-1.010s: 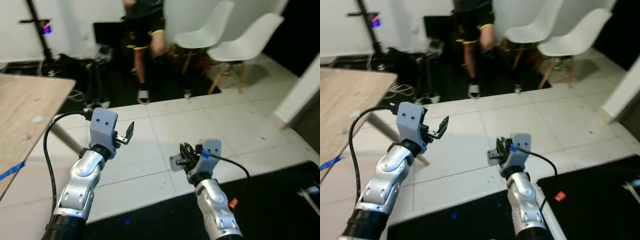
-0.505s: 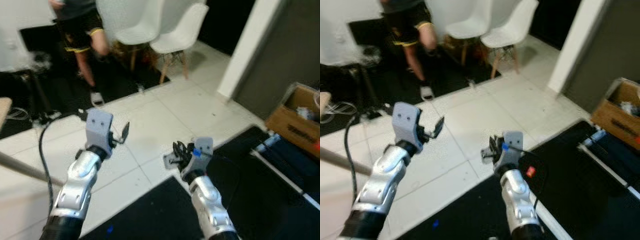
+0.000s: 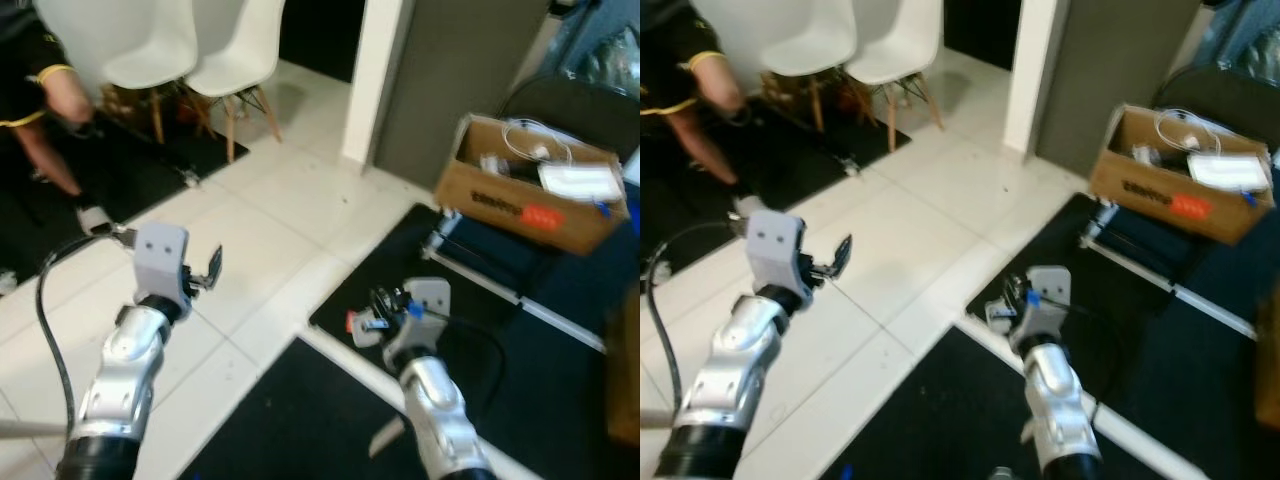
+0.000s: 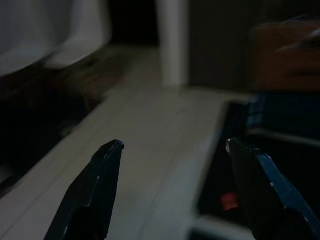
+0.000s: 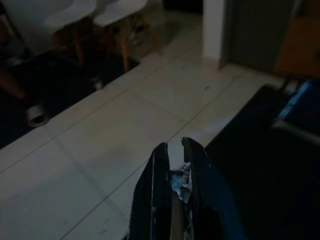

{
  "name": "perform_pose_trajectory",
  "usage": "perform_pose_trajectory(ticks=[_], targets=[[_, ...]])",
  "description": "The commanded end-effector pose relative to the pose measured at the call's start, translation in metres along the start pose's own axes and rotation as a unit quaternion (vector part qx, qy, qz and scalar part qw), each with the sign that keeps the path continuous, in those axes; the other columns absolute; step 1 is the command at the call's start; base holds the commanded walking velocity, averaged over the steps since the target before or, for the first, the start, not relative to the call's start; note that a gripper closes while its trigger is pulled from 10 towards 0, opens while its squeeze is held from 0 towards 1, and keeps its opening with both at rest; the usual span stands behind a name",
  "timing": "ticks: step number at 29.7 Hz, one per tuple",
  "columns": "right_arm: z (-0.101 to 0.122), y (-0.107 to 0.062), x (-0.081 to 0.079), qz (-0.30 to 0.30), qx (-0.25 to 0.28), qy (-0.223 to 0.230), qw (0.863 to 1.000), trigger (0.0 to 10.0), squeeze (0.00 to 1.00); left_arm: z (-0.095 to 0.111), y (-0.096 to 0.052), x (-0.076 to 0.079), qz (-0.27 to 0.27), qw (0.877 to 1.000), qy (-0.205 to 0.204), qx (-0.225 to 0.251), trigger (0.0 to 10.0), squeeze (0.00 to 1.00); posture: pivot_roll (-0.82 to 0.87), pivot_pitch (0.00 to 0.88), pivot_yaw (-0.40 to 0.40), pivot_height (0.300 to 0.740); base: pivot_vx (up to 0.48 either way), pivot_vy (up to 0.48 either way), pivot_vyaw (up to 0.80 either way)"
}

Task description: Picking trash to rubbish bin

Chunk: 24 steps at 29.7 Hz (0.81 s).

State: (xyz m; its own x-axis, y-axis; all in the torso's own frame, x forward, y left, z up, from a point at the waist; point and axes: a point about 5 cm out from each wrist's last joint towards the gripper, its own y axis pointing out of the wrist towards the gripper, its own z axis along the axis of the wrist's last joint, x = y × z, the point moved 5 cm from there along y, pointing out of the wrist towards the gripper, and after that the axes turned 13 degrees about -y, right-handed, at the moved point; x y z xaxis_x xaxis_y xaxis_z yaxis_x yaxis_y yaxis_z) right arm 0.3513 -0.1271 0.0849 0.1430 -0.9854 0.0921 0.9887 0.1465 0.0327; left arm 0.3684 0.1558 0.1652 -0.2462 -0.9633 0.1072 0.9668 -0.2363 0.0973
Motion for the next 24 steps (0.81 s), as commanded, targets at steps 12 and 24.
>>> perform_pose_trajectory(ticks=[12, 24], targets=[[0.000, -0.001, -0.013, 0.014, 0.002, 0.006, 1.000, 10.0, 0.00, -0.009, 0.000, 0.032, -0.047, 0.998, 0.007, -0.032, 10.0, 0.00, 0.03, 0.119, -0.003, 0.740, 0.000, 0.000, -0.80], [0.002, 0.001, -0.013, 0.015, 0.003, 0.004, 1.000, 10.0, 0.00, -0.021, 0.006, 0.036, -0.010, 0.996, -0.003, -0.093, 10.0, 0.00, 0.03, 0.119, 0.002, 0.740, 0.000, 0.000, -0.80]])
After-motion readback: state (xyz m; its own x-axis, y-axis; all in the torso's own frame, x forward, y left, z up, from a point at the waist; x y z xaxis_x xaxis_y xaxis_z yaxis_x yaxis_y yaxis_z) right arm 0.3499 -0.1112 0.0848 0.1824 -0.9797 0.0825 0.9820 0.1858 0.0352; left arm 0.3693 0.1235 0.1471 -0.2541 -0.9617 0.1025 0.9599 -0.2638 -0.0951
